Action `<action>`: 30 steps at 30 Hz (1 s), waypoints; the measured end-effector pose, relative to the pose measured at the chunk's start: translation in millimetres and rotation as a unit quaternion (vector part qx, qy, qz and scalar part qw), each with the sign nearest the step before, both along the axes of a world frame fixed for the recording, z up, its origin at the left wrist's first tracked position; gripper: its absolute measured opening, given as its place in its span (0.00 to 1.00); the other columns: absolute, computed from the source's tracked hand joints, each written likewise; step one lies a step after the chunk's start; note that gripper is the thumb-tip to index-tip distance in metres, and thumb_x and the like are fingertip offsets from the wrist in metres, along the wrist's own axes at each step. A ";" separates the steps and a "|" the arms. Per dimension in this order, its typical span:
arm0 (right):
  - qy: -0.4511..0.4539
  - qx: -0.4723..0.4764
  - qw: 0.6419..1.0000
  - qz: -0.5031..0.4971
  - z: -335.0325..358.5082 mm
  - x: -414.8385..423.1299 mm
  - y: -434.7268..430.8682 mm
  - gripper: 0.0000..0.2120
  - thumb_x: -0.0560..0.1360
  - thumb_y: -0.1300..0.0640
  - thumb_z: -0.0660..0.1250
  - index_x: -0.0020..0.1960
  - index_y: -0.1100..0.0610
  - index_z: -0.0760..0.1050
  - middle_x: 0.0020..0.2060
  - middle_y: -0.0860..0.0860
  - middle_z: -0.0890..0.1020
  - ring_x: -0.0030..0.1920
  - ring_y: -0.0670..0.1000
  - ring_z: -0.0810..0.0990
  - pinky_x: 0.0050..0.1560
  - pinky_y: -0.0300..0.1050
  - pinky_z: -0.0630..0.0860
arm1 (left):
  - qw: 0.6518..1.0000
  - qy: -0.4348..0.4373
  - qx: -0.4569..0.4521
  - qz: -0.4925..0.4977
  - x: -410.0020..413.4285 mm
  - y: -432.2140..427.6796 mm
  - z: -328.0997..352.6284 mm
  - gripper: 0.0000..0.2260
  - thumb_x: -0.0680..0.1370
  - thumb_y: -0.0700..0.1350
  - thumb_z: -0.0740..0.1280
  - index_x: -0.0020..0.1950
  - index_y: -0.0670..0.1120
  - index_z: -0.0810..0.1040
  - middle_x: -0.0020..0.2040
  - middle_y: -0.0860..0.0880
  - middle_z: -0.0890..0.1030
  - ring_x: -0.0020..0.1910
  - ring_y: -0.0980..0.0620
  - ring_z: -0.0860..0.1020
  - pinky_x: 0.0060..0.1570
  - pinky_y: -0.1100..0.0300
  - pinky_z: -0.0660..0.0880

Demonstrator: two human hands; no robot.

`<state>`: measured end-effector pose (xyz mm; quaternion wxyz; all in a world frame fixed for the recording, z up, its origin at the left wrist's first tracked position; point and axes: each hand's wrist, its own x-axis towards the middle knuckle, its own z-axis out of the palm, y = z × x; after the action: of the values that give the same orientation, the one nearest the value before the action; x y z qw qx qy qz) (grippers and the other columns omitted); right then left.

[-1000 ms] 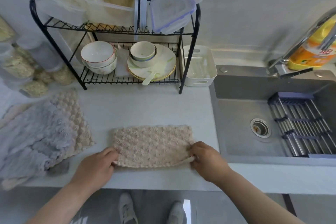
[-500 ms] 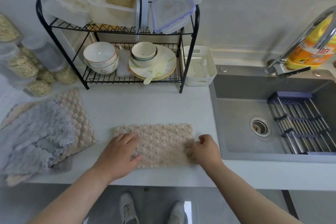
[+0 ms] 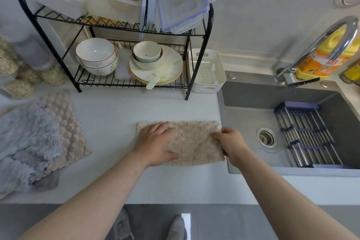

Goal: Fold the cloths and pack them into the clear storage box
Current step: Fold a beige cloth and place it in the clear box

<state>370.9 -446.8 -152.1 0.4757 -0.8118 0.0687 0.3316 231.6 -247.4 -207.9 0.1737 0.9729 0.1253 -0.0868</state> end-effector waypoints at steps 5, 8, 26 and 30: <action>-0.045 0.067 0.996 0.037 18.9 -1.1 22.3 0.15 0.75 0.61 0.66 0.60 0.54 0.68 0.48 0.56 0.80 0.41 0.55 0.83 0.34 0.46 0.80 | 0.986 -0.052 0.067 0.145 -75.5 70.2 -26.8 0.34 0.72 0.63 0.49 0.73 0.48 0.68 0.76 0.46 0.64 0.76 0.45 0.59 0.74 0.46 0.52; -0.066 0.068 0.992 0.082 19.4 -19.6 55.4 0.17 0.75 0.57 0.66 0.62 0.51 0.66 0.48 0.55 0.80 0.44 0.57 0.83 0.38 0.50 0.82 | 0.971 -0.022 0.090 0.222 -95.4 85.2 -34.7 0.31 0.74 0.59 0.50 0.72 0.47 0.69 0.75 0.45 0.66 0.74 0.44 0.62 0.72 0.48 0.53; -0.151 -0.046 0.982 0.105 -17.2 -57.5 101.7 0.05 0.75 0.56 0.61 0.44 0.54 0.75 0.36 0.47 0.79 0.34 0.50 0.78 0.33 0.47 0.76 | 0.970 -0.060 0.071 0.225 -92.8 94.0 -43.2 0.25 0.74 0.54 0.54 0.66 0.45 0.74 0.70 0.43 0.72 0.70 0.42 0.67 0.72 0.49 0.55; -0.057 -0.167 0.967 0.183 -24.2 -63.5 89.8 0.13 0.71 0.46 0.66 0.38 0.53 0.66 0.31 0.47 0.74 0.30 0.47 0.73 0.28 0.41 0.67 | 0.971 -0.091 0.039 0.219 -96.4 89.4 -39.3 0.26 0.75 0.55 0.53 0.66 0.41 0.74 0.68 0.42 0.74 0.69 0.43 0.70 0.71 0.47 0.62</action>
<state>307.4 -356.9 -176.3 0.2680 -0.8960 -0.0540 0.3500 135.2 -158.0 -247.2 0.1606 0.9317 0.3223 0.0475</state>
